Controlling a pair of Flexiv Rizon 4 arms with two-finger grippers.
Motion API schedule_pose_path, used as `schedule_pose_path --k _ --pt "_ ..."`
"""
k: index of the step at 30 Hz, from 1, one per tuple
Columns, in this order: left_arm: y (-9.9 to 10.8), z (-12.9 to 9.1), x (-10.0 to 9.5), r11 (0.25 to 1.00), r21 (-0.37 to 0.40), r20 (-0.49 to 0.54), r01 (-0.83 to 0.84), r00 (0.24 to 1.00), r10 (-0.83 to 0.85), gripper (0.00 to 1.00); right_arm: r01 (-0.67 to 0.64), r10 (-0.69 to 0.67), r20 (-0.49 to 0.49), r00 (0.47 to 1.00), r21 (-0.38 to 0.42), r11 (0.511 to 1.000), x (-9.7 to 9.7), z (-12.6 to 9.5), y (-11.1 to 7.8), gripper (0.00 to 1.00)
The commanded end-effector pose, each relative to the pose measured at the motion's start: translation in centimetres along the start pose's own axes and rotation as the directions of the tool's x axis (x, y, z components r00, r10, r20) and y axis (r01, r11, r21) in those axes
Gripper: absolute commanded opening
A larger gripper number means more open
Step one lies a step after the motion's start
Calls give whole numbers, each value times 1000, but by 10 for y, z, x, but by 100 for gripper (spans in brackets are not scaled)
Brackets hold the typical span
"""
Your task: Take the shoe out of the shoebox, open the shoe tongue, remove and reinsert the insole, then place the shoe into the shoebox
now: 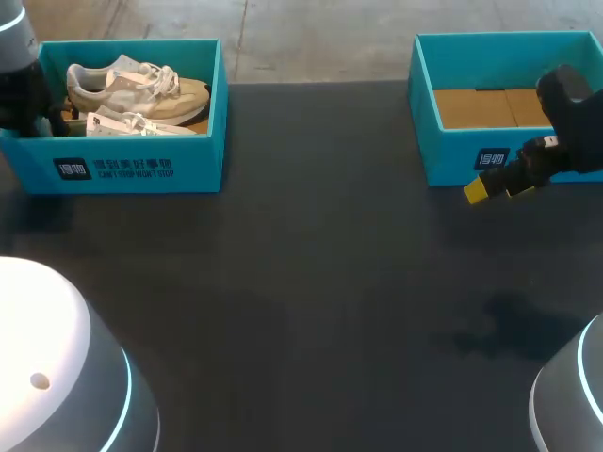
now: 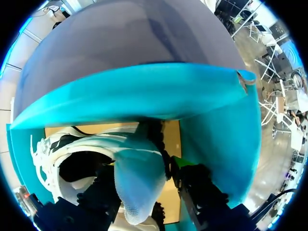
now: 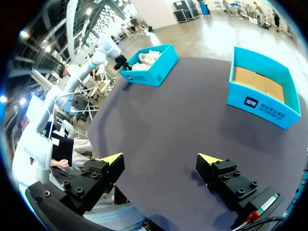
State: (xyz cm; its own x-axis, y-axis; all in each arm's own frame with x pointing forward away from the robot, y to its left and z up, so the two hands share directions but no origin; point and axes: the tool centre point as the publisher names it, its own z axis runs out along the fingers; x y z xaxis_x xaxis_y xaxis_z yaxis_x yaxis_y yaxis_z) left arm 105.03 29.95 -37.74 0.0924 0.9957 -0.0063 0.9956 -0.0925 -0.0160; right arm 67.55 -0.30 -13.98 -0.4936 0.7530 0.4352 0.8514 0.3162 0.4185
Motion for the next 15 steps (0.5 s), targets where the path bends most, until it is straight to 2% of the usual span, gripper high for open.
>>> schedule_pose_path --k 1,15 --pt "2 1 -1 1000 8 -6 -5 1000 5 46 -1 1 0 1000 4 1000 0 2 2 100" --pt "-4 -9 -1 1000 -3 -30 -28 999 28 34 -1 1 0 1000 4 1000 0 2 2 100"
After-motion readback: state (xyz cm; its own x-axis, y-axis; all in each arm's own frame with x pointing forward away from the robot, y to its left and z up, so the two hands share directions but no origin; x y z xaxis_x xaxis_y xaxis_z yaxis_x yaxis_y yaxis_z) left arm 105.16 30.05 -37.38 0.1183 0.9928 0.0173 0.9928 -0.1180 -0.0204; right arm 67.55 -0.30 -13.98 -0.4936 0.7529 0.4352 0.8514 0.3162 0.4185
